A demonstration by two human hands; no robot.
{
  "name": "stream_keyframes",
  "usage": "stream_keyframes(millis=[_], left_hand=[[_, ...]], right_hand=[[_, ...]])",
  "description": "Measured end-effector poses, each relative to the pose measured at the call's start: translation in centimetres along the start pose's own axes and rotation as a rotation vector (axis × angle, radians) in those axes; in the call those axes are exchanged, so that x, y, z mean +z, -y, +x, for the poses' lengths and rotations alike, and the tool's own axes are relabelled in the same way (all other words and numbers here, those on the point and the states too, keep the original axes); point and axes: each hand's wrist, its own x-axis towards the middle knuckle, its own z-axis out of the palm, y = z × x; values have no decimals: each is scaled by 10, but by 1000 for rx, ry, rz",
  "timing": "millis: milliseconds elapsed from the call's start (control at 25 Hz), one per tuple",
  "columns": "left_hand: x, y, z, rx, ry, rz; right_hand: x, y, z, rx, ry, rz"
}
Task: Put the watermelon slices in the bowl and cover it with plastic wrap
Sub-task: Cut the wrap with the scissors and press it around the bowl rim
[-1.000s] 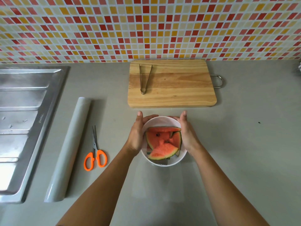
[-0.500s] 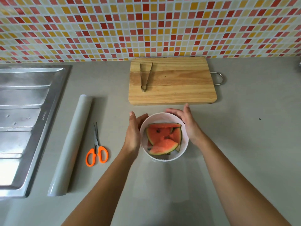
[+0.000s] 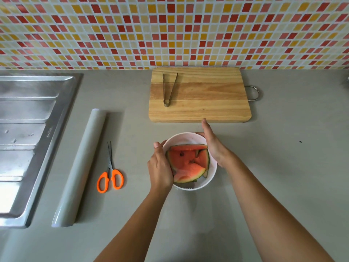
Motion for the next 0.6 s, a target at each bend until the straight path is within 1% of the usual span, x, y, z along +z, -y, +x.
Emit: stream_keyframes(millis=[160,240,320,520,600], left_hand=[[-4,1,0,3,1,0],[-7,2,0,11,6,9],[-7,1,1,15,14,20],[-7,0,1,33,16,19],[-7,2,2,41,16,7]], right_hand=[[1,8,-3,-19,28,-76],[1,11,-5,-34,71,-82],[0,10,-6,-51,77,-79],[3,18,-9,-13,109,-172],[4,20,-10,7,91,-222]])
